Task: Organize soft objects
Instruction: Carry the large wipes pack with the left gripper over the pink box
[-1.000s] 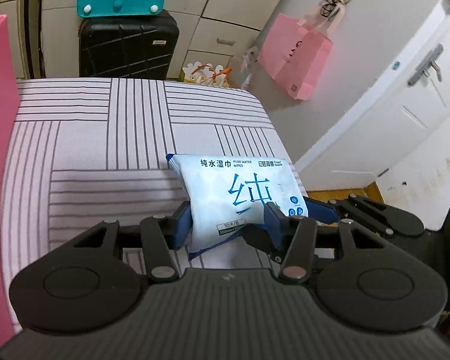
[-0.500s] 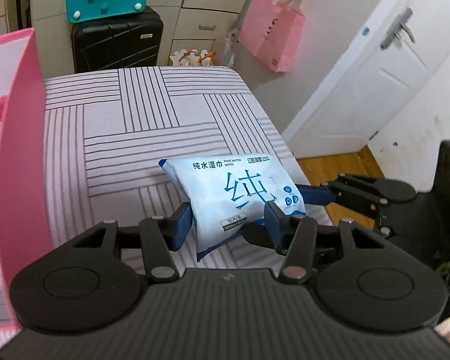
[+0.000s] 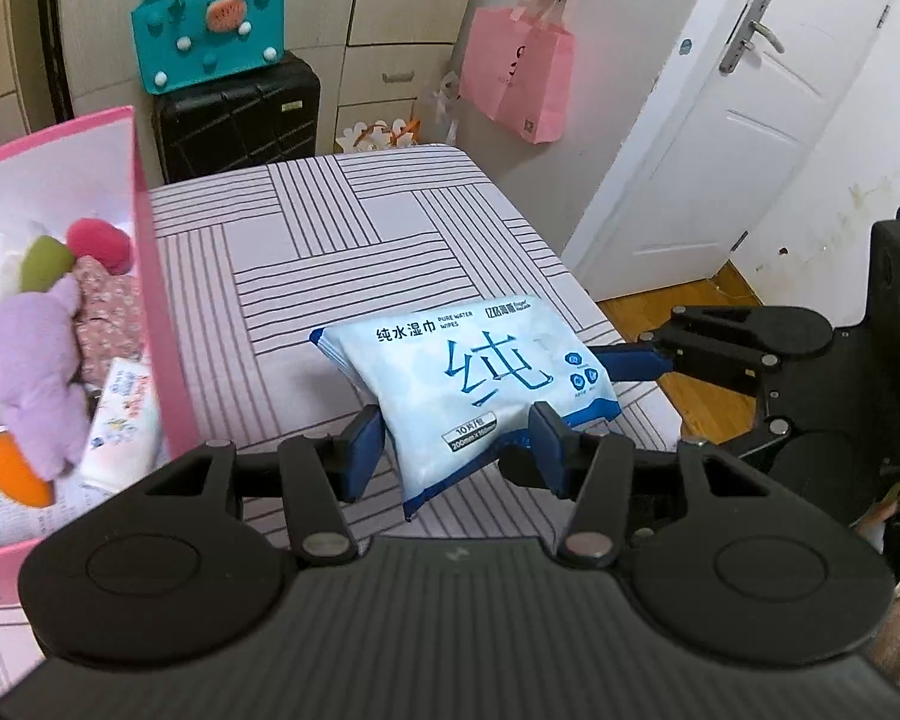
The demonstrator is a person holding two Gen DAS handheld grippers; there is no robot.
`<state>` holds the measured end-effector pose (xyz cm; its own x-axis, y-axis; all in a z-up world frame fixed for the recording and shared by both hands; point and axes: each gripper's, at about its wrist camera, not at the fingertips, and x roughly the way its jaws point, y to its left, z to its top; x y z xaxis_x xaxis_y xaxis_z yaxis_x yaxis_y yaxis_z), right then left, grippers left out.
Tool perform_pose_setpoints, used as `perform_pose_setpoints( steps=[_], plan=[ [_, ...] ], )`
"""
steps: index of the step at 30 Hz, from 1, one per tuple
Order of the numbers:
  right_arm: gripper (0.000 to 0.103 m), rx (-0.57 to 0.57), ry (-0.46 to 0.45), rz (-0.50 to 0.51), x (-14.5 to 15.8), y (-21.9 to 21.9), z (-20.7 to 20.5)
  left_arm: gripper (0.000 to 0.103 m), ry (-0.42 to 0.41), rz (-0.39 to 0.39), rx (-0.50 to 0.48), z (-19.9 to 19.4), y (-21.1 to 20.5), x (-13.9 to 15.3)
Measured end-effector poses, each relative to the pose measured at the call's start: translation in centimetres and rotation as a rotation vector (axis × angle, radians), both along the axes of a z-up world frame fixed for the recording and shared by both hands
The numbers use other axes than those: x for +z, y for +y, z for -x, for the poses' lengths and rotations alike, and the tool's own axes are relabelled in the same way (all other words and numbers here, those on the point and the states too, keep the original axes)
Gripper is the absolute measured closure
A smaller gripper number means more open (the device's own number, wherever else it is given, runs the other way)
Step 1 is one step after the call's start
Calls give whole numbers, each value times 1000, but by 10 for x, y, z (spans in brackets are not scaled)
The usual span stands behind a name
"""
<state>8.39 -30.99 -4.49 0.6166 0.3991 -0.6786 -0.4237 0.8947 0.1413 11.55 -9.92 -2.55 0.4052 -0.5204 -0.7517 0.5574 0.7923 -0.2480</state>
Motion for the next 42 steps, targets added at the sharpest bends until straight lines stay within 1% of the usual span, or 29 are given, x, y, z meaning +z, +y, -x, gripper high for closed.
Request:
perform_pose_setpoints(
  steps=[4, 7, 11, 18, 24, 30, 38, 40, 42],
  plan=[
    [37, 28, 8, 16, 11, 15, 11, 53, 0, -3, -8, 13, 14, 9],
    [37, 54, 19, 25, 19, 27, 18, 53, 27, 4, -5, 19, 26, 15],
    [37, 94, 5, 41, 31, 44, 29, 53, 58, 20, 15, 29, 45, 24],
    [38, 185, -71, 95, 52, 81, 54, 53, 68, 41, 59, 55, 86, 41],
    [38, 251, -113, 105, 60, 107, 58, 53, 50, 36, 111, 71, 115, 48],
    [38, 284, -168, 103, 71, 130, 43, 53, 18, 48, 163, 66, 142, 57],
    [38, 290, -281, 88, 88, 151, -1, 53, -82, 74, 205, 32, 170, 82],
    [38, 288, -307, 87, 90, 154, -14, 53, -87, 107, 211, 17, 178, 85],
    [38, 280, -308, 78, 90, 155, -30, 53, -90, 143, 226, 3, 186, 82]
  ],
)
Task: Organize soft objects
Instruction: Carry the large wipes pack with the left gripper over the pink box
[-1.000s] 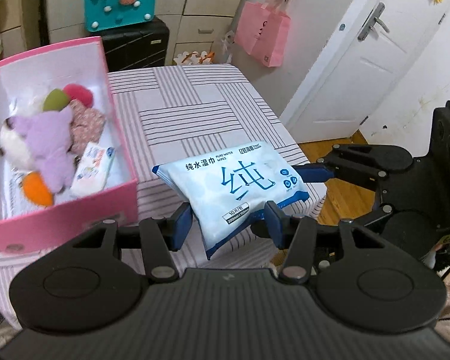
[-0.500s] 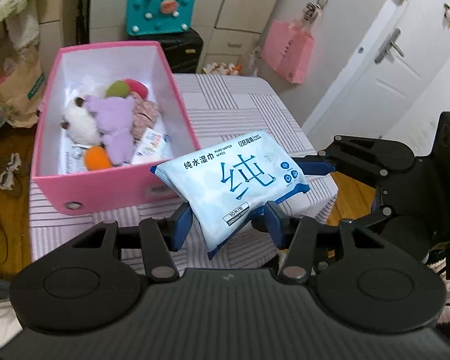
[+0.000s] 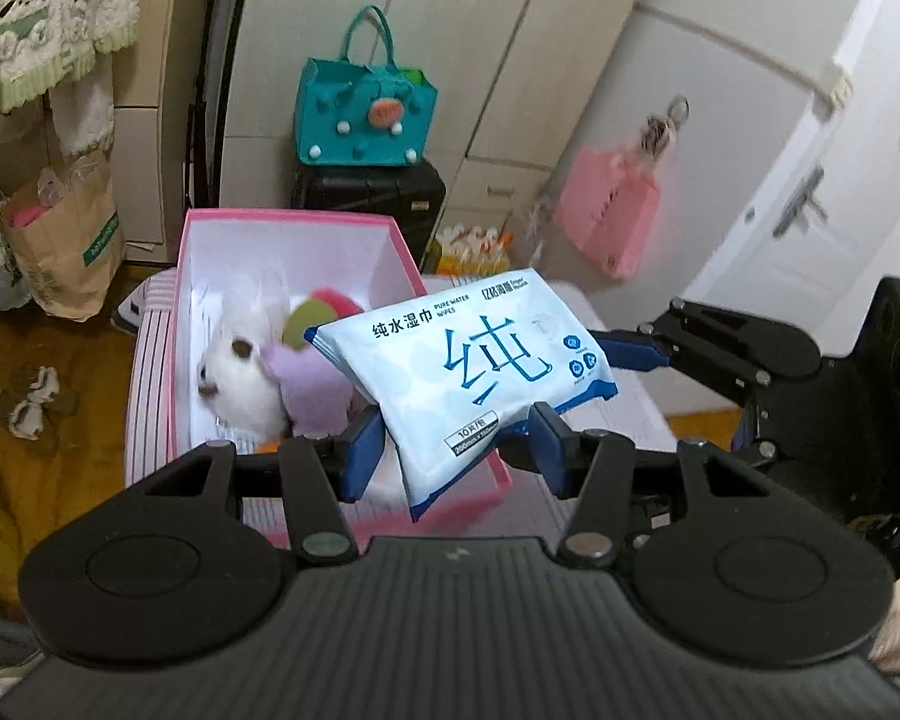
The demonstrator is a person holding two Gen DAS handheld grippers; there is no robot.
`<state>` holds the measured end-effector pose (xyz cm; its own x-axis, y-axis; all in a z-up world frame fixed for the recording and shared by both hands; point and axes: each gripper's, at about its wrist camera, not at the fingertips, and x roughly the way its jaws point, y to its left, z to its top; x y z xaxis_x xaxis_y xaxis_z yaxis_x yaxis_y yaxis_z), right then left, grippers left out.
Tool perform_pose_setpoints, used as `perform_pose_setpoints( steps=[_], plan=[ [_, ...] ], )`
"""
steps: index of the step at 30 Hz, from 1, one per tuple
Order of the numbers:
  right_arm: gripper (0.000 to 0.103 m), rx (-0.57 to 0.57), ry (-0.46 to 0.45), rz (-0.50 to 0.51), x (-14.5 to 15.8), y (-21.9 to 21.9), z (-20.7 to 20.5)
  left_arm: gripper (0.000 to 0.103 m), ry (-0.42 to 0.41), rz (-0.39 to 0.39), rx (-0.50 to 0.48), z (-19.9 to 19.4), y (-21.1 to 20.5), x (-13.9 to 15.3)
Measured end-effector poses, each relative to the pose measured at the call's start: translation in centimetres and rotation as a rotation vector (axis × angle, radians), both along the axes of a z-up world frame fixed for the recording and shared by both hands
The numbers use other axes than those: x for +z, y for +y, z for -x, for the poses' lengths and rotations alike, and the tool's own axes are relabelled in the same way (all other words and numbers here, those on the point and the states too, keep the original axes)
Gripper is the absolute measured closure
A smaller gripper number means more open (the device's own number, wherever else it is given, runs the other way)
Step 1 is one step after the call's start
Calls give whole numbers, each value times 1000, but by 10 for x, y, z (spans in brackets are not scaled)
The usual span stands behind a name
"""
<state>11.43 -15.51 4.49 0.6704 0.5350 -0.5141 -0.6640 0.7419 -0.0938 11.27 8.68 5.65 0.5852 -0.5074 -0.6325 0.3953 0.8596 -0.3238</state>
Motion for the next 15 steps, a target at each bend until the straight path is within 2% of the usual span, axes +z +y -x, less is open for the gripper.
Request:
perform_pose_setpoints(
  steps=[6, 15],
  plan=[
    [40, -6, 15, -27, -9, 3, -55, 53, -26, 25, 18, -48, 6, -12],
    [42, -27, 92, -49, -41, 16, -134, 52, 31, 20, 67, -128, 18, -38]
  ],
)
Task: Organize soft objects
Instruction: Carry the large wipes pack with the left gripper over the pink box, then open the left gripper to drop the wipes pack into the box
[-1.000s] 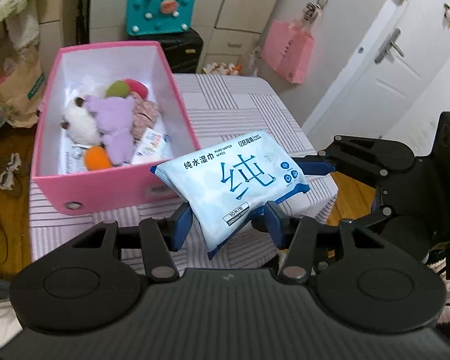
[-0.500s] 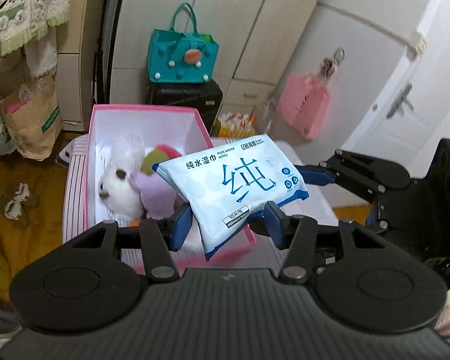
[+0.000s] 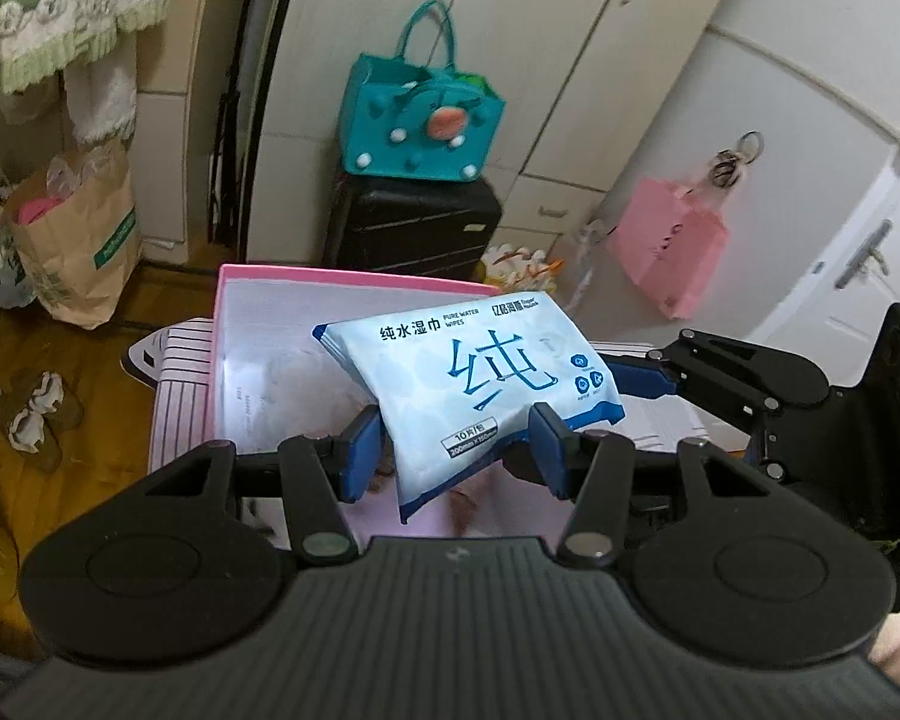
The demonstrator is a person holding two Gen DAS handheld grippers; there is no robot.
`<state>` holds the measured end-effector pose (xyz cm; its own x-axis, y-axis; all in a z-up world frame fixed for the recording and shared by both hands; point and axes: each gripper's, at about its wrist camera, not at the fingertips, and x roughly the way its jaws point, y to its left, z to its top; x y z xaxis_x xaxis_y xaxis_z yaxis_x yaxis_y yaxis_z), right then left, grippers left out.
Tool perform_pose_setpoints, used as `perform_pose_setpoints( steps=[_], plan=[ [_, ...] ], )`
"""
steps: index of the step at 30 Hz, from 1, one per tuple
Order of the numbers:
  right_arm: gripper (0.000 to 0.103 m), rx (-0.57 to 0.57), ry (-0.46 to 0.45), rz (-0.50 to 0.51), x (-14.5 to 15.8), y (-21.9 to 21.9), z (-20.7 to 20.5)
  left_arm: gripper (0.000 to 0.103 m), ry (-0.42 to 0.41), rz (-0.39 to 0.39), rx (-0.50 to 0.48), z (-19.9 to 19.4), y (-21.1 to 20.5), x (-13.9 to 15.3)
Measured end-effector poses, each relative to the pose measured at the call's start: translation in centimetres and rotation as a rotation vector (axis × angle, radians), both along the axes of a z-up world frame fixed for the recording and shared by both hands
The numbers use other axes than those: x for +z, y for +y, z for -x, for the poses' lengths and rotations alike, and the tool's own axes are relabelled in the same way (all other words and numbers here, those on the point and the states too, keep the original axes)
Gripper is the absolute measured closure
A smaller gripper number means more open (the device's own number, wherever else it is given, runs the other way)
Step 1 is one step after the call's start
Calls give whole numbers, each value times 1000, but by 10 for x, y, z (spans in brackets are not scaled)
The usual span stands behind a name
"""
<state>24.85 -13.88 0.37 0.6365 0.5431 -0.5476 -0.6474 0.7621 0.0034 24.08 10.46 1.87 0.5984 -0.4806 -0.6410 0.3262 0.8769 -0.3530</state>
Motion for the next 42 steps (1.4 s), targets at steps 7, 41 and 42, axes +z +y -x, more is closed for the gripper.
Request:
perform_pose_setpoints(
  steps=[7, 41, 42],
  plan=[
    [42, 7, 45, 94, -27, 25, -38, 52, 107, -21, 13, -51, 10, -31],
    [40, -110, 126, 41, -21, -10, -4, 49, -15, -225, 28, -22, -6, -38],
    [40, -113, 126, 30, -19, -13, 1, 49, -23, -227, 27, -14, -7, -34]
  ],
)
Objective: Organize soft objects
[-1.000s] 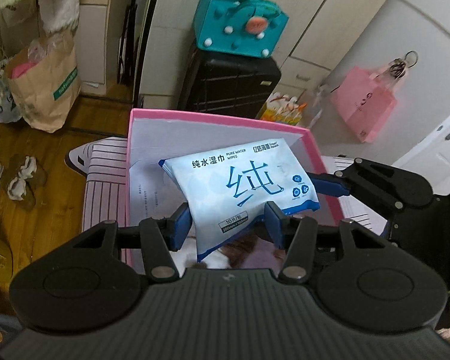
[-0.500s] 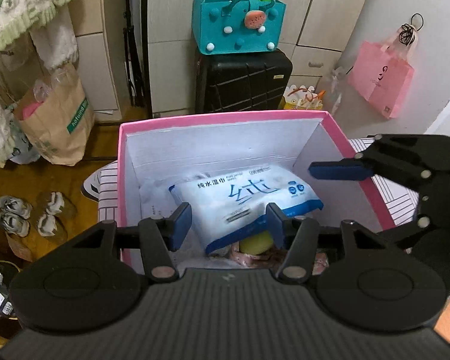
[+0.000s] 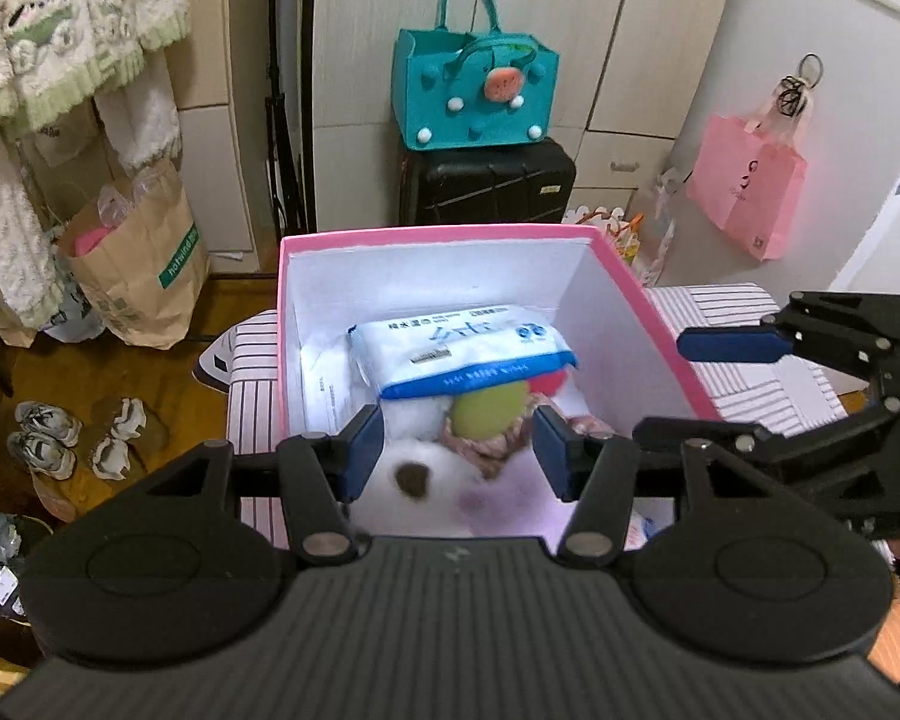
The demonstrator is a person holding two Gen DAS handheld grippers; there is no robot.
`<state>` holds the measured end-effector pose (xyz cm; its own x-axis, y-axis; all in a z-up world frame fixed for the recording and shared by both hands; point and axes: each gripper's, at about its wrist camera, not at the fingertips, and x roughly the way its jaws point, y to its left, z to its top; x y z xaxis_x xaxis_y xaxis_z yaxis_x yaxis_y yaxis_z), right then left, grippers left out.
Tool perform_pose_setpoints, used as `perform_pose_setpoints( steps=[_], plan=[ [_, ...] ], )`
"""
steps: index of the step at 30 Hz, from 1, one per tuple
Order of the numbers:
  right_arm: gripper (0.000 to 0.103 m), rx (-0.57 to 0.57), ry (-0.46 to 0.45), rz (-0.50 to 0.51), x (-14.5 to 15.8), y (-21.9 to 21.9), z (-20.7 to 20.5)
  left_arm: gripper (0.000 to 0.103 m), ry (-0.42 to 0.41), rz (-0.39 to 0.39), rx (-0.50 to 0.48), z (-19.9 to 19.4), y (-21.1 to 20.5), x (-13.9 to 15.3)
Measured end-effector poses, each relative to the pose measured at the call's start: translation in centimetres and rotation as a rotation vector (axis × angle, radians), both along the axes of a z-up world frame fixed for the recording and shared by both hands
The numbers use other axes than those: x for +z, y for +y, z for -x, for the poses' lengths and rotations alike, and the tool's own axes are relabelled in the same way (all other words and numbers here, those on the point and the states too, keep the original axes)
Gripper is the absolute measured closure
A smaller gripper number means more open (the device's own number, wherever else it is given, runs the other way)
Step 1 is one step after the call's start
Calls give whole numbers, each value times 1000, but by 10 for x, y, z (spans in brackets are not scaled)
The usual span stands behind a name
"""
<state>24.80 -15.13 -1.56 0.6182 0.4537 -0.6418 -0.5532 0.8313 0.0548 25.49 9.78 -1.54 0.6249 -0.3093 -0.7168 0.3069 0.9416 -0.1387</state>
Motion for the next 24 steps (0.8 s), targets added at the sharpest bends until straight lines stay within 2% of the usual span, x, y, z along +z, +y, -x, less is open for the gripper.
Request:
perform_pose_setpoints(
  steps=[13, 16, 21, 24],
  plan=[
    [35, -12, -34, -70, 41, -25, 68, 48, -19, -21, -34, 75, -16, 39],
    [35, -9, -42, -61, 47, -29, 82, 47, -20, -26, -37, 88, -18, 46],
    [35, -27, -57, -54, 56, -32, 97, 47, 42, 11, -70, 105, -20, 51],
    [28, -39, -68, -47, 60, -35, 108, 45, 23, -15, -76, 119, -25, 58]
  ],
)
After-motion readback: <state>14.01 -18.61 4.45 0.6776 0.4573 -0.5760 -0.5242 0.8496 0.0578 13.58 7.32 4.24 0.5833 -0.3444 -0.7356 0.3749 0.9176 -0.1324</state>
